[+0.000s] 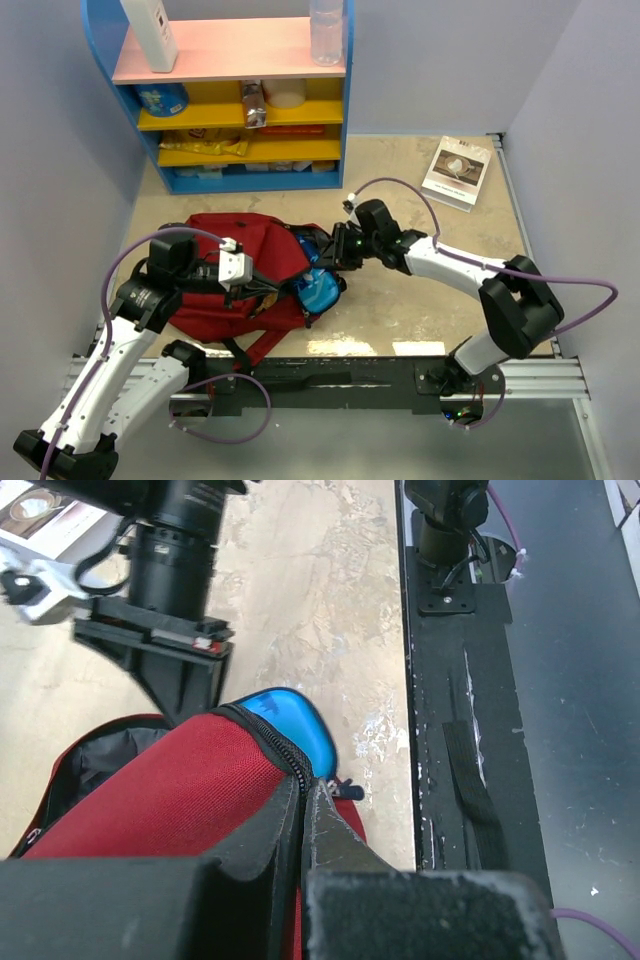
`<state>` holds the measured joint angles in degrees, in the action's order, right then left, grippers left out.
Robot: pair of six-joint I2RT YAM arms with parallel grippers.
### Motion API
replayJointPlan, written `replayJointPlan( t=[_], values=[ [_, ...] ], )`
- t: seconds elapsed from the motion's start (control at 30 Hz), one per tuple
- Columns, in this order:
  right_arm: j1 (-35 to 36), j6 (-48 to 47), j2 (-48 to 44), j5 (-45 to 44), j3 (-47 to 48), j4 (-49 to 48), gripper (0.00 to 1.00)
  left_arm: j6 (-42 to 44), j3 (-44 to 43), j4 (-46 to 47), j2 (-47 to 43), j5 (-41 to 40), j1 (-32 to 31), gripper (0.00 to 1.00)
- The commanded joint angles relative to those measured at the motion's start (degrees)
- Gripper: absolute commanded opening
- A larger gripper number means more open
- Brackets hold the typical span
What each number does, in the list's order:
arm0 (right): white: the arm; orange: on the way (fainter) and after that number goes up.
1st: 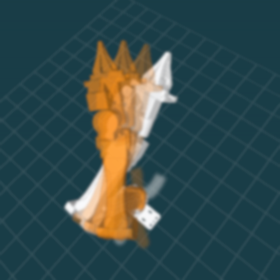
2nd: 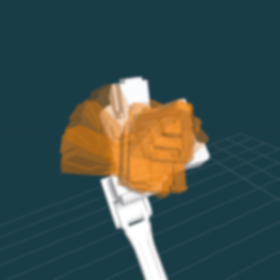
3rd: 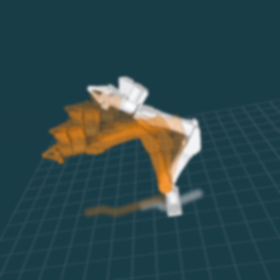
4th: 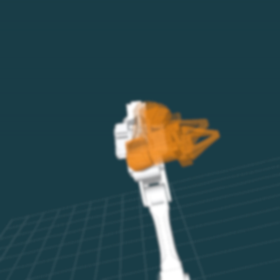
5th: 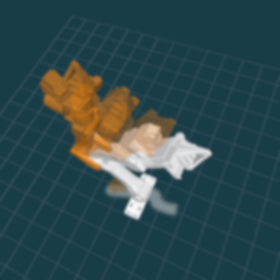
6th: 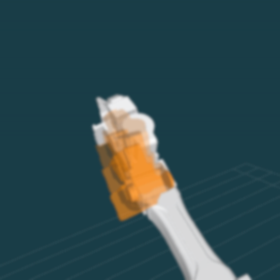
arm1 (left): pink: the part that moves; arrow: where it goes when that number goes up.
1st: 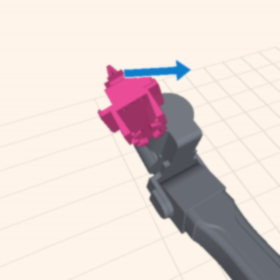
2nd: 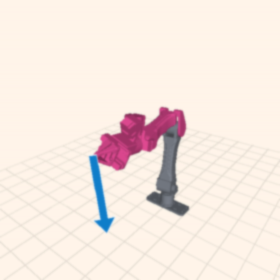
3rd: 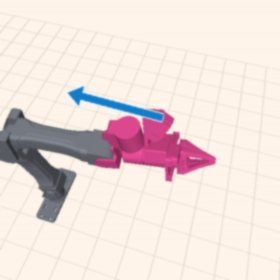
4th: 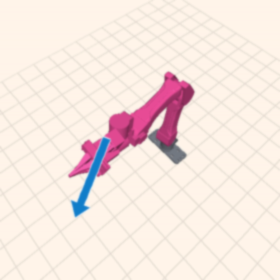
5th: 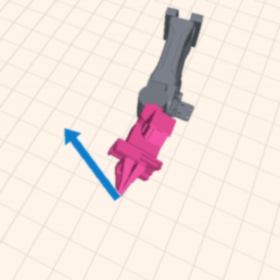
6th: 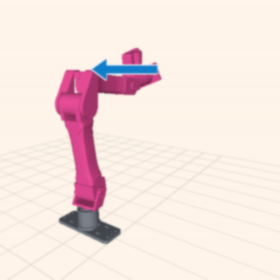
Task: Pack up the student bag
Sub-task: Place the stationery in the student bag.
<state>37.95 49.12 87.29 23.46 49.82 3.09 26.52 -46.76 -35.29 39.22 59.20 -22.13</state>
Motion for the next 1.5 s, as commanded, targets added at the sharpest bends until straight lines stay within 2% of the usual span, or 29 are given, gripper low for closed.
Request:
replayJointPlan(
  t=[0.0,0.1,0.2,0.27,0.4,0.43,0.47,0.5,0.57,0.67,0.7,0.9,0.97,1.0,1.03,1.1,1.13,1.2,1.27,1.47],
  values=[
    [0.63,-11.22,1.91,-9.02,10.28,1.13,0.11,-1.38,-3.07,4.26,-0.55,6.54,0.25,0.00],
    [1.33,-18.44,4.47,-12.91,15.12,0.26,0.16,-2.97,-3.33,4.96,-0.64,7.51,0.25,0.00],
    [3.35,-21.87,5.08,-14.49,13.90,-9.40,0.24,-5.16,-3.07,6.19,-0.46,9.70,0.25,0.00],
    [4.93,-22.67,6.57,-15.99,14.16,-13.89,0.32,-7.96,-2.55,7.95,-0.55,11.37,0.25,0.00],
    [5.29,-18.46,10.79,-17.22,12.59,-23.71,0.42,-9.21,-2.37,8.84,-0.20,12.69,0.33,0.00],
    [5.55,-16.97,10.97,-18.96,11.80,-25.49,0.45,-8.86,-2.45,8.66,-0.20,13.13,0.25,0.00],
    [5.73,-16.61,10.80,-20.02,11.01,-27.07,0.57,-8.60,-2.37,8.22,-0.20,13.22,0.25,0.00],
    [6.08,-16.60,9.93,-21.34,9.34,-29.78,0.63,-8.33,-2.37,7.52,-0.02,13.22,0.25,0.00],
    [6.87,-17.13,9.05,-24.67,8.89,-29.20,0.68,-7.37,-2.46,6.81,-0.11,12.87,0.25,0.00],
    [6.96,-18.88,7.55,-29.77,9.50,-22.10,0.70,-6.66,-2.37,6.28,-0.20,12.43,0.25,0.00],
    [6.96,-19.59,6.68,-31.62,9.76,-16.60,0.70,-6.66,-2.28,6.20,-0.37,12.34,0.16,0.00],
    [6.96,-17.67,-7.11,-40.94,2.21,-4.43,0.71,-5.08,-1.84,5.41,-0.64,10.85,0.25,0.00],
    [6.87,-14.68,-12.39,-40.78,0.11,0.82,0.68,-4.90,-2.10,5.23,-0.64,10.59,0.25,0.00],
    [6.96,-13.54,-14.40,-39.65,-0.86,1.99,0.62,-4.29,-2.28,4.88,-0.55,10.32,0.16,0.00],
    [6.96,-11.96,-16.16,-37.98,-2.09,2.53,0.45,-3.94,-2.54,4.44,-0.46,10.15,0.24,0.00],
    [6.87,-10.46,-21.09,-35.60,-6.39,3.32,0.29,-2.97,-2.98,3.56,-0.38,9.80,0.25,0.00],
    [6.96,-8.80,-22.24,-34.55,-7.71,3.76,0.16,-2.97,-3.16,3.47,-0.37,9.62,0.16,0.00],
    [6.96,-7.82,-24.00,-33.84,-10.79,5.17,0.11,-2.88,-3.16,3.38,-0.37,9.53,0.25,0.00],
    [6.96,-6.33,-24.18,-32.43,-13.16,5.00,0.00,-2.88,-3.33,3.38,-0.20,9.53,0.33,0.00],
    [6.96,-3.95,-19.36,-28.48,-13.01,1.31,0.00,-3.23,-4.04,4.00,0.24,9.44,0.42,0.00]
  ],
)
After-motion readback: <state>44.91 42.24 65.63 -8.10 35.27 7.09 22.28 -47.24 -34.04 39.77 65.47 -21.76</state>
